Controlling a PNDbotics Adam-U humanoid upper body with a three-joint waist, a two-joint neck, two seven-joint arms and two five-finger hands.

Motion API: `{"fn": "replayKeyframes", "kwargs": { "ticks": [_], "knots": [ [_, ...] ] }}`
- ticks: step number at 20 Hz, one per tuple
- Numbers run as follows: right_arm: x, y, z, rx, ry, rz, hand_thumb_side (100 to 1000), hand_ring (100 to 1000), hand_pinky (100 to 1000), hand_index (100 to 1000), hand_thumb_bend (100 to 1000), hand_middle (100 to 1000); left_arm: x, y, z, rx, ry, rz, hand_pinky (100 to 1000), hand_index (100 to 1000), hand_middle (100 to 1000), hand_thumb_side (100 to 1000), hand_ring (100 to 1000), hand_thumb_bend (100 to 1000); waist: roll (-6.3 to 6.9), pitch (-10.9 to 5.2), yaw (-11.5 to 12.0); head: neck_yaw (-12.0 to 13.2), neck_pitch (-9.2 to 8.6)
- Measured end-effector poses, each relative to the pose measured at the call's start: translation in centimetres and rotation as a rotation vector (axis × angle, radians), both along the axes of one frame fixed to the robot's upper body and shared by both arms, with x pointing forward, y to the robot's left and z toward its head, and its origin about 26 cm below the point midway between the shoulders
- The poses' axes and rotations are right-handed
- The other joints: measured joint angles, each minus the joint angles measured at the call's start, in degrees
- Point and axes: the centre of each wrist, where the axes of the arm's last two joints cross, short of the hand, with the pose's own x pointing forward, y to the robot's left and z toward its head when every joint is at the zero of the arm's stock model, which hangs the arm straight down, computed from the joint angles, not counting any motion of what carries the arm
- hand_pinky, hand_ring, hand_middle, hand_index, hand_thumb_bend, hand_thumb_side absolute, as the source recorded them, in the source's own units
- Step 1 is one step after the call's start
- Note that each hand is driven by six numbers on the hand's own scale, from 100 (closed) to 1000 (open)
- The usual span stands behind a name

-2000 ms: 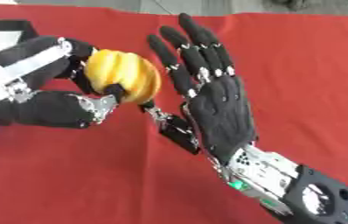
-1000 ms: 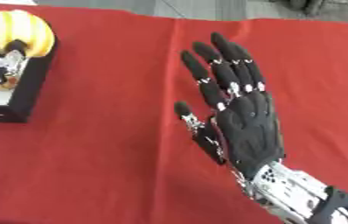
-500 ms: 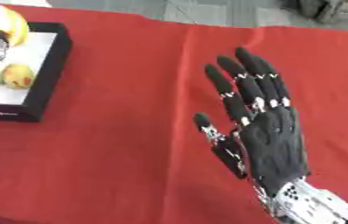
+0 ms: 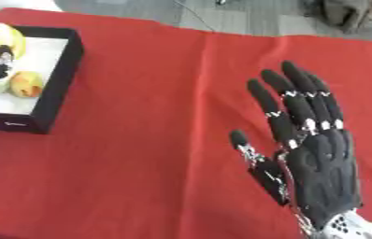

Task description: Pick up the objects with one hand, pass them to the other hand, and then place them into the box on the other side of the table.

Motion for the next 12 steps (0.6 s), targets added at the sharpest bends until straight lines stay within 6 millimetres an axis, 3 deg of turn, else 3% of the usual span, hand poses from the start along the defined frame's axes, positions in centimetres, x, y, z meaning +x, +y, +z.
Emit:
{"fn": "replayKeyframes", "kwargs": {
  "ticks": [2, 6, 9, 10, 11, 12],
  "knots": [
    [0.0, -0.1, -0.1, 0.008, -0.007, -0.003, 100, 883, 825, 843, 650, 777, 0.3, 0.4, -0.4, 0.005, 0.015, 0.022, 730, 623, 558, 266, 657, 100, -0.21, 0.00, -0.1, 0.2, -0.18],
    [0.0, -0.1, -0.2, 0.027, -0.021, 0.000, 100, 867, 822, 831, 649, 768, 0.7, 1.0, -1.0, 0.021, 0.049, 0.061, 816, 819, 698, 174, 774, 100, -0.41, 0.01, -0.1, 0.4, -0.26],
    [-0.1, 0.0, -0.2, 0.033, -0.042, 0.015, 100, 864, 819, 828, 649, 765, 1.0, 1.2, -1.3, 0.023, 0.096, 0.087, 848, 876, 738, 144, 799, 100, -0.45, 0.01, -0.1, 0.6, -0.26],
    [-0.1, 0.0, -0.2, 0.035, -0.050, 0.020, 100, 863, 819, 827, 650, 764, 1.0, 1.2, -1.2, 0.029, 0.106, 0.094, 869, 891, 752, 255, 814, 107, -0.45, 0.03, -0.1, 0.7, -0.26],
    [-0.1, 0.1, -0.2, 0.037, -0.057, 0.026, 100, 861, 818, 826, 650, 762, 1.1, 1.3, -1.2, 0.039, 0.115, 0.102, 891, 895, 761, 348, 828, 186, -0.45, 0.05, -0.1, 0.7, -0.26],
    [-0.1, 0.1, -0.2, 0.039, -0.062, 0.031, 100, 860, 818, 824, 650, 761, 1.1, 1.3, -1.2, 0.050, 0.126, 0.109, 911, 899, 765, 385, 839, 254, -0.45, 0.09, -0.1, 0.7, -0.26]
  ]
}}
